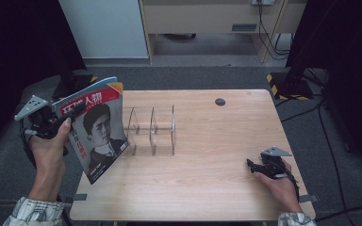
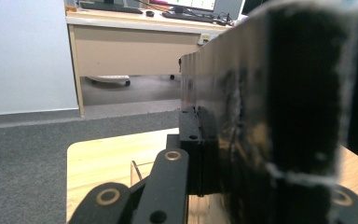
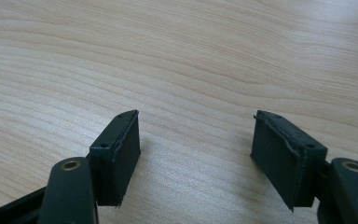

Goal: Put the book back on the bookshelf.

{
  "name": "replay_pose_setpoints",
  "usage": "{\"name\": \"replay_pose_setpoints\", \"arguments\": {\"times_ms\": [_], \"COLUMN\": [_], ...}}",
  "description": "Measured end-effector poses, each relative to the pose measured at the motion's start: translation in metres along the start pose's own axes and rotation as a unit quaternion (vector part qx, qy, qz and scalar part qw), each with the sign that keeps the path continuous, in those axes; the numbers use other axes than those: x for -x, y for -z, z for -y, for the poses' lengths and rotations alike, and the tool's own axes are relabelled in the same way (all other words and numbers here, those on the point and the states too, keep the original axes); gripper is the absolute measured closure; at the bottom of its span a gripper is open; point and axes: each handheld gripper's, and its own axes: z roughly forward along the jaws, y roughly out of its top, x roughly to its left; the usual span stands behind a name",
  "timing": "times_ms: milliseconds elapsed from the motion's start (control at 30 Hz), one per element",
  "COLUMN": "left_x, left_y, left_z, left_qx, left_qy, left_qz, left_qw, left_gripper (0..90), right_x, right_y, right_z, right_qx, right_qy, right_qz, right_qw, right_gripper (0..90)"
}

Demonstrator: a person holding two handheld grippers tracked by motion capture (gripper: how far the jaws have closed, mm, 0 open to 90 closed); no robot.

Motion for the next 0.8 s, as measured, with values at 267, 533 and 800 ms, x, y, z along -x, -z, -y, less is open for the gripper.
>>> {"name": "replay_pose_setpoints", "arguments": {"times_ms": [267,533,800], "left_x": [-0.001,-0.001,-0.001], "left_y": [-0.010,-0.017,-0.023], "left_z": [-0.002,-0.003,-0.003], "left_qx": [0.006,0.009,0.018], "left_qy": [0.001,-0.001,-0.001], "left_qz": [0.000,-0.004,-0.008], "left_qw": [1.0000,0.9999,0.9998], "left_gripper": [86.7,86.8,86.7], "right_x": [0.000,0.000,0.000], "right_y": [0.000,0.000,0.000], "right_z": [0.000,0.000,0.000], "right_qx": [0.000,0.000,0.000], "right_qy": [0.000,0.000,0.000], "right_qz": [0.000,0.000,0.000], "right_qw": [1.0000,1.0000,1.0000], "right_gripper": [32.4,32.4,32.4]}}
